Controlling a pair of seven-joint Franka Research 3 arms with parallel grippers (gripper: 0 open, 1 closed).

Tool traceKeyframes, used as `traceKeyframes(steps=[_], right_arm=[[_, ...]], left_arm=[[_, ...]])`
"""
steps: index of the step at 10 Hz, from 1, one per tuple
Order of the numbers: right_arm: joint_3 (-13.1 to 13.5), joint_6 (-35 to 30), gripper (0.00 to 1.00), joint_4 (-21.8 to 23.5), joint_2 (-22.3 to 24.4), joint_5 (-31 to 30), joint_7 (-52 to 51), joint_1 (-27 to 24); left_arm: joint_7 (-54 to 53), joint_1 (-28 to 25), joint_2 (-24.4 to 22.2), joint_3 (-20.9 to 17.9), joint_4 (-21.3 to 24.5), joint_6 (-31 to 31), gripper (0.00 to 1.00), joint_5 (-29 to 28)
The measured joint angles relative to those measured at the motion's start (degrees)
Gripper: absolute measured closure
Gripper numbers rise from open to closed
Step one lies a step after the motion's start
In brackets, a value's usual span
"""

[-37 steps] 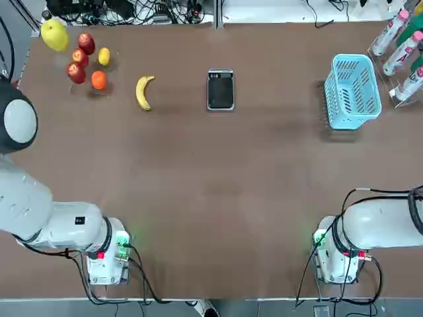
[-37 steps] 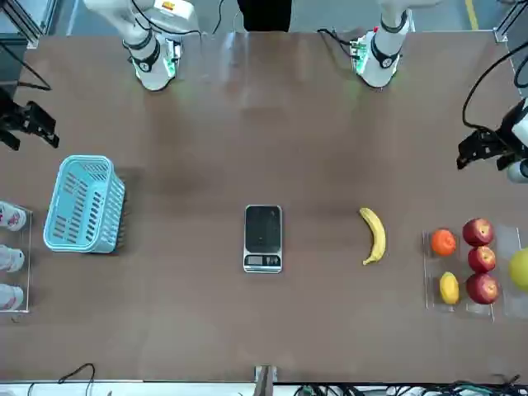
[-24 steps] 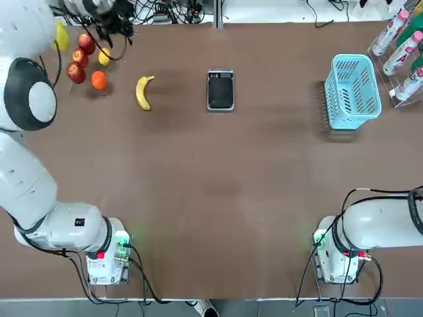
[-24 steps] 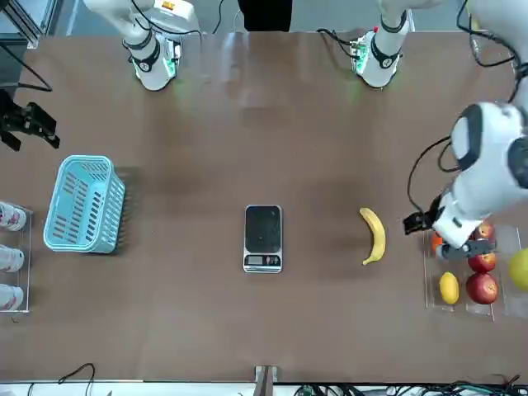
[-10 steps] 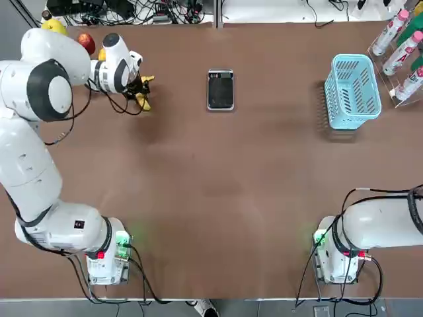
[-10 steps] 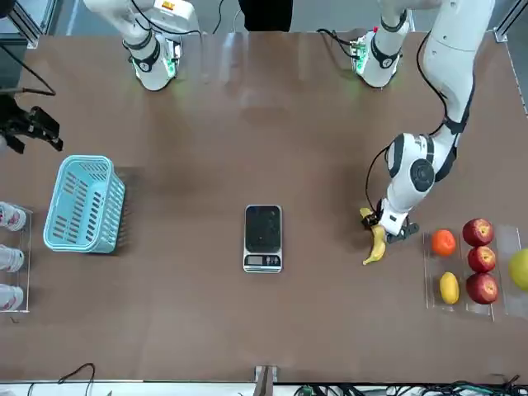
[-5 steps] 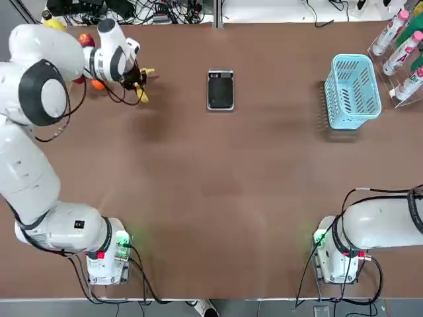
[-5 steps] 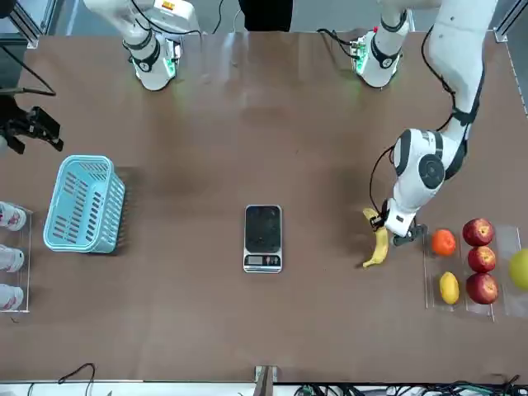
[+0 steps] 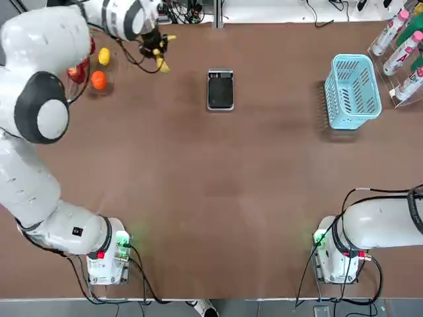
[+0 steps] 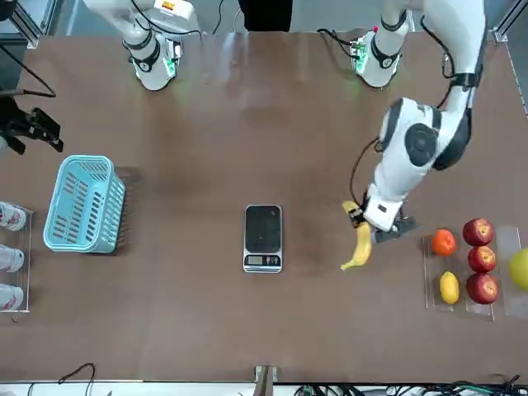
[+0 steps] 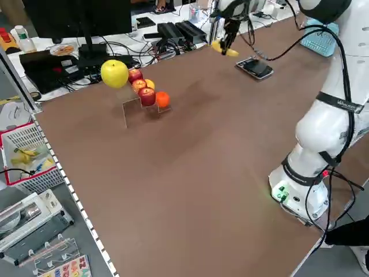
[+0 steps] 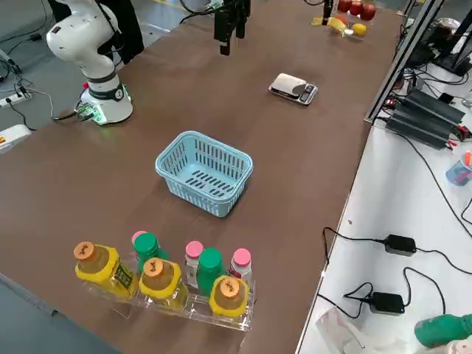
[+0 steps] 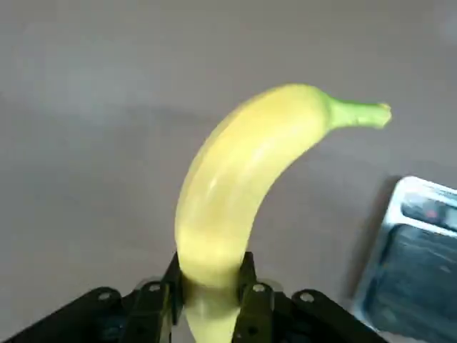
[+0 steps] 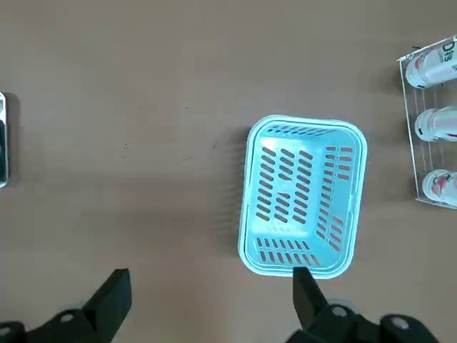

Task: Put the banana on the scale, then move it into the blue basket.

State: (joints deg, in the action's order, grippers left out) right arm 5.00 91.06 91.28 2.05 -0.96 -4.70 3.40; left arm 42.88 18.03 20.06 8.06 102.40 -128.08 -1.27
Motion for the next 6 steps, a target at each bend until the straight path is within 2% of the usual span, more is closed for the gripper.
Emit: traceKeyframes(steps=[1, 3, 5, 6], right_arm=[[0.00, 0.43, 0.00, 0.08, -0.06, 0.00, 0.00, -0.01], [0.01, 0.64, 0.00, 0.21, -0.17, 0.00, 0.00, -0.02], [0.03, 1.20, 0.00, 0.59, -0.25, 0.00, -0.01, -0.04], [0.03, 1.77, 0.00, 1.11, -0.27, 0.00, -0.01, -0.04]], left_arm=[[5.00, 4.62, 3.48, 0.05, -3.27, -0.08, 0.69, -0.02], [14.18, 12.09, 13.01, 0.00, -12.72, -0.17, 0.70, -0.01], [19.40, 15.50, 20.75, -0.01, -20.65, -0.24, 0.72, -0.01], [20.41, 16.17, 23.05, -0.01, -22.70, -0.26, 0.72, -0.01]])
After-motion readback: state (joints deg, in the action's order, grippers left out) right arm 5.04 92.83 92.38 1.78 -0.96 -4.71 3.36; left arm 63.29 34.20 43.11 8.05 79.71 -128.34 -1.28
